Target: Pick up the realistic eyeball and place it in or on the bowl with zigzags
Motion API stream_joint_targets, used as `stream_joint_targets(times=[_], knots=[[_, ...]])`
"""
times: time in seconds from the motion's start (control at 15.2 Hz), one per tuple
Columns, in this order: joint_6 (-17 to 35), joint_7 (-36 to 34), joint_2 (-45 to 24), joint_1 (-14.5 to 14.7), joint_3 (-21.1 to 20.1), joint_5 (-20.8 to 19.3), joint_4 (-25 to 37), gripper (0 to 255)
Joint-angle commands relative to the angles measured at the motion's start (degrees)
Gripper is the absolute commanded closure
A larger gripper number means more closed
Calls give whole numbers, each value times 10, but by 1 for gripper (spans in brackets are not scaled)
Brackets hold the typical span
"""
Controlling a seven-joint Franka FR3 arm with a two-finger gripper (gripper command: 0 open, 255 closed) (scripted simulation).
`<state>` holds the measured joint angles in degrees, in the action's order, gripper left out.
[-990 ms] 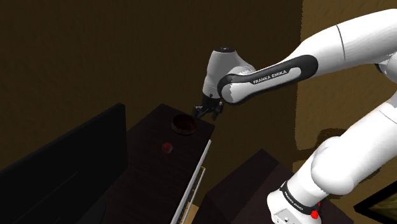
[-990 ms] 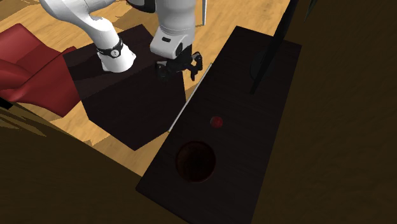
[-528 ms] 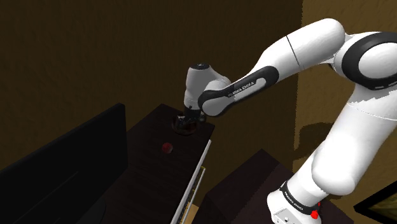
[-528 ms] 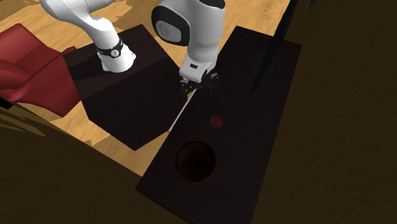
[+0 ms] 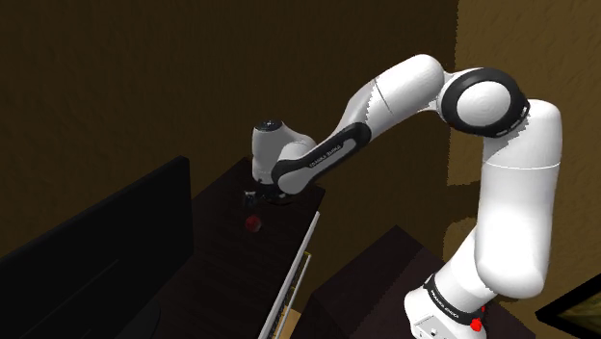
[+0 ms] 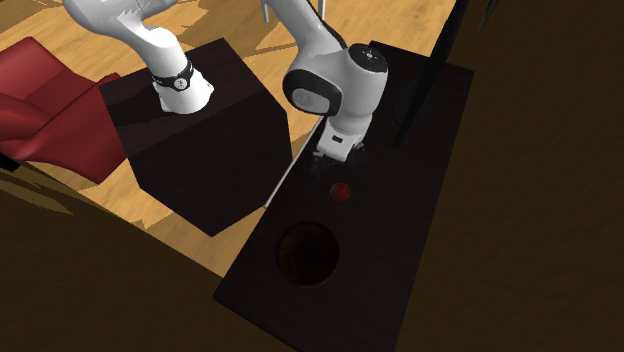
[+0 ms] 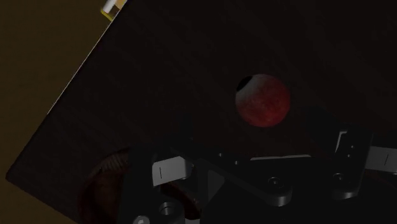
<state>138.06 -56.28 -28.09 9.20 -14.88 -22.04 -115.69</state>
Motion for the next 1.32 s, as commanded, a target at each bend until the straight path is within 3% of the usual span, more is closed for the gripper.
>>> stream_joint_targets(times=[0.0,0.26,0.73,1.25], knots=[[-2,-17,-47,16,9,-11,43,0],[-9,-36,-123,40,23,-22,118,0],[26,-45,-167,44,37,-37,129,0],[25,-45,-167,44,37,-37,129,0]])
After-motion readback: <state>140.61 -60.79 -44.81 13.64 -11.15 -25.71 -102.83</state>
